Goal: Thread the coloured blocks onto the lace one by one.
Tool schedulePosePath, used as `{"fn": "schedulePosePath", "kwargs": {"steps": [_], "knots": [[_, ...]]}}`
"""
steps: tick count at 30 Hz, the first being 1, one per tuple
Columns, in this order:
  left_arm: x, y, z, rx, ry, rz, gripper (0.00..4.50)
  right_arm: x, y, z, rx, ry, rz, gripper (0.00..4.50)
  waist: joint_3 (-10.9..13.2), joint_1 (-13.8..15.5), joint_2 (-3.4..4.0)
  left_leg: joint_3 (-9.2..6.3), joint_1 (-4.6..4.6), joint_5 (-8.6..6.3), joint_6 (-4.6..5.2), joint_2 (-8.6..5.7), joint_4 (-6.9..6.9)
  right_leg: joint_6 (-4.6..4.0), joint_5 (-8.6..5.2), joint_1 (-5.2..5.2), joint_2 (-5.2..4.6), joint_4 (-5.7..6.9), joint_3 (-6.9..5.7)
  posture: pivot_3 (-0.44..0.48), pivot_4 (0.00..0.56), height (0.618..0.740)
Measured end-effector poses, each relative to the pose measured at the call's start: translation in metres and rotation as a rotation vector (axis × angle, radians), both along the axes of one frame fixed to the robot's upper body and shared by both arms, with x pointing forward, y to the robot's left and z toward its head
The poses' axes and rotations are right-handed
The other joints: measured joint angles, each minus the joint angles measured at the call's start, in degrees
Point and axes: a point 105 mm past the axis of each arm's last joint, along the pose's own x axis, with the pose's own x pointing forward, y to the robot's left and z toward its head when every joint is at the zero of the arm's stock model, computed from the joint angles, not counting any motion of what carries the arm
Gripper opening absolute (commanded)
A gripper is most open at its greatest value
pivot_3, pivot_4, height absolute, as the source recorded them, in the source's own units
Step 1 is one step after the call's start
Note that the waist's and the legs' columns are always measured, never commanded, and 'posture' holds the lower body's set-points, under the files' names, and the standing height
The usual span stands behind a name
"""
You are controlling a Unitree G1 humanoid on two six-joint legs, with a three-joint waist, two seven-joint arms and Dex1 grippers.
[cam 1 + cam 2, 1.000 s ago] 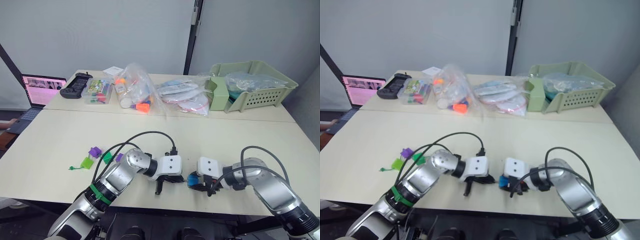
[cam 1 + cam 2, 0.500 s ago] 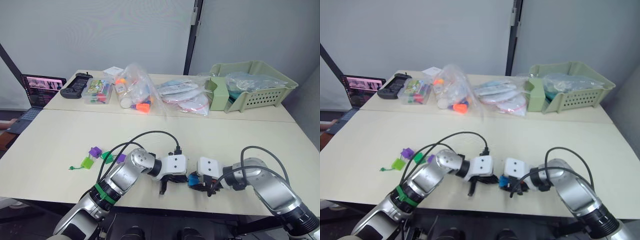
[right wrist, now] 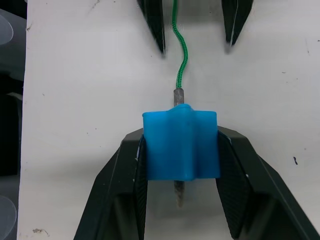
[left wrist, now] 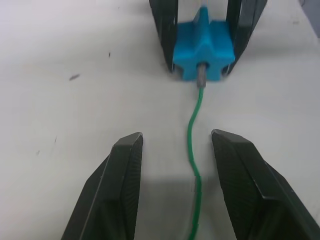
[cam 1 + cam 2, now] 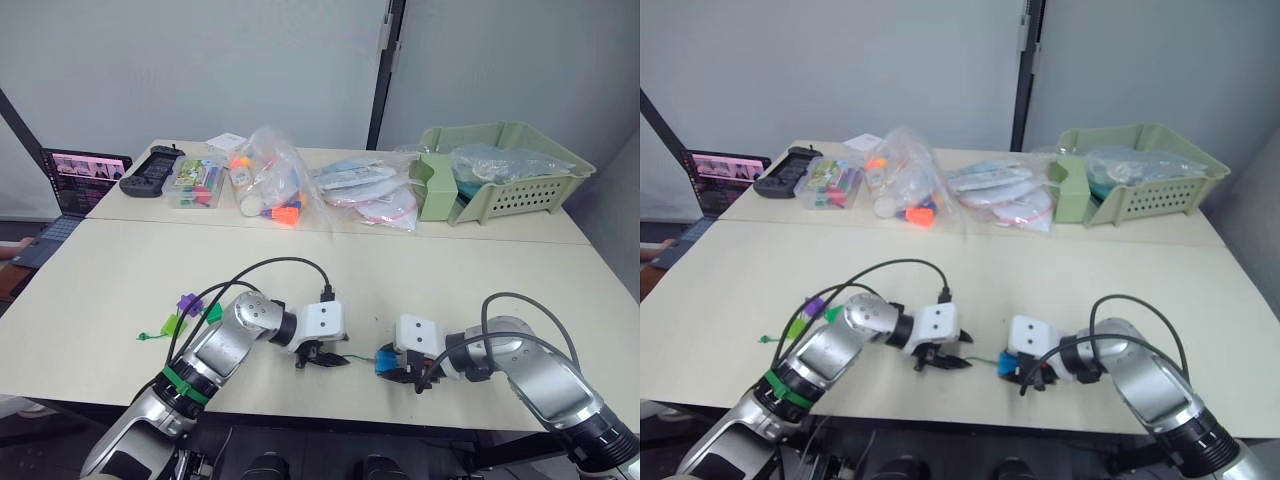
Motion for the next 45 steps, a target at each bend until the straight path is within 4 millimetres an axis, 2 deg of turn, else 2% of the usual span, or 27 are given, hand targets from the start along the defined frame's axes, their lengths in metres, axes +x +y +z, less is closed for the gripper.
{"fn": "schedulePosePath", "kwargs": {"steps": [3,4,9,10,15,22,30,31,32,34,37,40,43,45], "knots": [[-0.003,-0.004,-0.001,-0.002,0.001,-0.021,2.31,0.0,0.0,0.0,0.001,0.001,-0.002,1.36,0.0,0.0,0.0,0.0,0.0,0.0,0.0,-0.01,0.0,0.0,0.0,0.0,0.0,0.0,0.0,0.0,0.15,0.74],[-0.003,-0.004,-0.001,0.0,0.003,-0.026,1.74,0.0,0.0,0.0,0.001,0.002,-0.003,1.36,0.0,0.0,0.0,0.0,0.0,0.0,0.0,-0.01,0.0,0.0,0.0,0.0,0.0,0.0,0.0,0.0,0.15,0.74],[-0.006,-0.003,-0.004,0.005,0.013,-0.035,0.14,0.0,0.0,0.0,0.001,0.003,-0.005,1.36,0.0,0.0,0.0,0.0,0.0,0.0,0.0,-0.01,0.0,0.0,0.0,0.0,-0.01,0.0,0.0,0.0,0.15,0.74],[-0.006,-0.003,-0.004,0.006,0.013,-0.037,0.06,0.0,0.0,0.0,0.001,0.003,-0.005,1.36,0.0,0.0,0.0,0.0,0.0,0.0,0.0,-0.01,0.0,0.0,0.0,0.0,-0.01,0.0,0.0,0.0,0.15,0.74],[-0.007,-0.006,-0.004,-0.001,0.01,-0.04,0.06,0.0,0.0,0.0,0.001,0.003,-0.005,1.36,0.0,0.0,0.0,0.0,0.0,0.0,0.0,-0.01,0.0,0.0,0.0,0.0,-0.01,0.0,0.0,0.0,0.15,0.74],[-0.011,-0.028,0.003,-0.053,0.002,-0.066,0.06,0.0,0.0,0.0,0.0,0.002,-0.006,1.36,0.0,0.0,0.0,0.0,0.0,0.0,0.0,-0.02,0.0,0.01,0.0,0.01,0.0,0.0,0.0,0.0,0.15,0.74],[-0.012,-0.029,0.002,-0.037,0.004,-0.068,0.06,0.0,0.0,0.0,-0.001,0.002,-0.006,1.36,0.0,0.0,0.0,-0.01,0.01,0.0,0.0,-0.03,0.0,0.01,0.0,0.01,-0.01,0.0,0.0,0.0,0.15,0.74],[-0.012,-0.029,0.002,-0.036,0.01,-0.062,0.59,0.0,0.0,0.0,0.0,0.002,-0.008,1.36,0.0,0.0,0.0,0.0,0.01,0.0,0.0,-0.03,0.0,0.01,0.0,0.02,-0.01,0.0,0.0,0.0,0.15,0.74],[-0.011,-0.028,0.001,-0.034,0.016,-0.056,0.83,0.0,0.0,0.0,0.001,0.002,-0.009,1.36,0.0,0.0,0.0,-0.01,0.01,0.0,0.0,-0.02,0.0,0.01,0.0,0.02,-0.01,0.0,0.0,0.0,0.15,0.74],[-0.011,-0.027,0.004,-0.037,0.029,-0.048,1.53,0.001,0.0,0.0,0.012,0.001,-0.025,2.49,0.0,0.0,0.0,-0.01,0.01,0.0,0.0,-0.01,0.0,0.01,0.0,0.01,0.01,0.0,0.0,0.0,0.15,0.74],[-0.014,-0.027,0.01,-0.039,0.032,-0.07,2.46,0.002,-0.003,0.001,0.028,-0.003,-0.064,3.4,0.0,0.0,0.0,-0.01,-0.01,0.0,0.0,-0.02,-0.01,0.01,-0.01,0.0,0.0,0.0,0.0,0.0,0.15,0.74],[-0.018,-0.027,0.017,-0.045,0.017,-0.098,3.47,-0.007,-0.012,0.001,0.043,0.024,-0.088,4.46,0.0,0.3,0.0,-0.05,-0.09,0.0,0.0,-0.02,-0.01,0.04,-0.02,-0.02,-0.06,-0.01,0.0,0.0,0.15,0.74],[-0.017,-0.022,0.019,-0.01,-0.007,-0.111,4.42,-0.018,-0.019,0.005,0.07,0.044,-0.103,4.5,0.0,0.2,-0.01,-0.04,-0.09,0.0,0.0,-0.07,0.0,0.05,-0.03,-0.02,-0.07,-0.01,0.0,0.0,0.15,0.74],[-0.02,-0.023,0.018,0.011,-0.015,-0.132,4.42,-0.02,-0.021,0.012,0.079,0.025,-0.103,4.5,0.0,0.0,0.0,-0.03,-0.07,0.0,0.0,-0.08,0.0,0.06,-0.04,-0.02,-0.06,-0.01,0.0,0.0,0.15,0.74]]}}
